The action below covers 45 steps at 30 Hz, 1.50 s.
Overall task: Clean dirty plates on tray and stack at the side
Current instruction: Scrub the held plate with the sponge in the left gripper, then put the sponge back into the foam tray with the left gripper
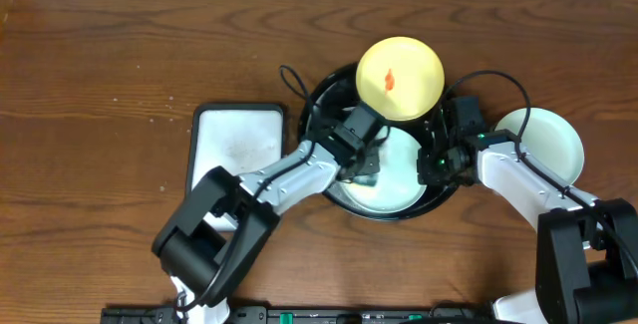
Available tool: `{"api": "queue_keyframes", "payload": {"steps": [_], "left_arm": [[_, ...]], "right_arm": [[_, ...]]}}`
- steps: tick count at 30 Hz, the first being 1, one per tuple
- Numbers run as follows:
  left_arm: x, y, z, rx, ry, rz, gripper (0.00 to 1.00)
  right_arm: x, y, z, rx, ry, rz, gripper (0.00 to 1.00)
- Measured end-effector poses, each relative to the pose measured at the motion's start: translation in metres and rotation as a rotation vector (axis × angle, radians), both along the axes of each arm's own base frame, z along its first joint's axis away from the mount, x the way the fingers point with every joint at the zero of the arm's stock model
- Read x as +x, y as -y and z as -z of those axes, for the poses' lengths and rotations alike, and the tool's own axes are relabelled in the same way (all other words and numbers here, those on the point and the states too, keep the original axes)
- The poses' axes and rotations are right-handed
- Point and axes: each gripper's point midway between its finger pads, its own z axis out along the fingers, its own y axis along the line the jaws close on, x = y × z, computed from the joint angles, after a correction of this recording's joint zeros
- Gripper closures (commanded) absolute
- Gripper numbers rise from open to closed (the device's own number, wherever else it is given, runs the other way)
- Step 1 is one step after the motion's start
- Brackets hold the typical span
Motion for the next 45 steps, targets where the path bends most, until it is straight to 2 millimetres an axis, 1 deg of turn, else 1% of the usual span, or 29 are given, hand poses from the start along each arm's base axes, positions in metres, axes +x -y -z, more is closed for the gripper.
{"api": "queue_keyframes", "payload": {"steps": [4, 6, 8, 13, 19, 27, 30, 32, 34, 37, 45], "left_arm": [[0.005, 0.022, 0.000, -0.050, 0.050, 0.019, 0.93], [0.005, 0.035, 0.000, -0.101, 0.048, 0.022, 0.93], [0.003, 0.043, 0.000, -0.137, 0.034, 0.020, 0.93], [-0.005, 0.052, 0.001, -0.202, -0.029, 0.012, 0.92], [-0.009, 0.055, 0.001, -0.210, -0.046, 0.044, 0.93], [-0.024, 0.040, 0.004, -0.101, -0.112, 0.069, 0.93], [-0.029, 0.024, 0.003, -0.040, -0.152, 0.041, 0.93], [-0.031, 0.008, 0.002, 0.022, -0.174, 0.014, 0.93], [-0.029, -0.008, 0.000, 0.084, -0.174, -0.012, 0.93], [-0.020, -0.021, -0.002, 0.145, -0.139, -0.020, 0.93], [-0.010, -0.033, -0.006, 0.242, -0.070, 0.051, 0.93]], "right_arm": [[0.001, 0.003, 0.000, -0.013, 0.003, 0.008, 0.99], [0.001, 0.003, 0.000, -0.013, 0.004, 0.008, 0.99], [0.001, 0.003, 0.000, -0.013, 0.004, 0.009, 0.99], [0.002, 0.004, 0.000, -0.016, 0.005, 0.010, 0.99], [0.002, 0.003, 0.000, -0.017, 0.005, 0.009, 0.99], [0.001, 0.003, 0.000, -0.013, 0.003, 0.009, 0.99], [0.001, 0.002, 0.000, -0.009, 0.000, 0.008, 0.99], [0.001, 0.002, 0.000, -0.009, 0.000, 0.008, 0.99], [0.000, 0.002, 0.000, -0.008, -0.001, 0.008, 0.99], [-0.002, -0.002, -0.001, 0.010, -0.009, 0.002, 0.99], [-0.003, -0.005, -0.001, 0.021, -0.015, 0.000, 0.99]]}}
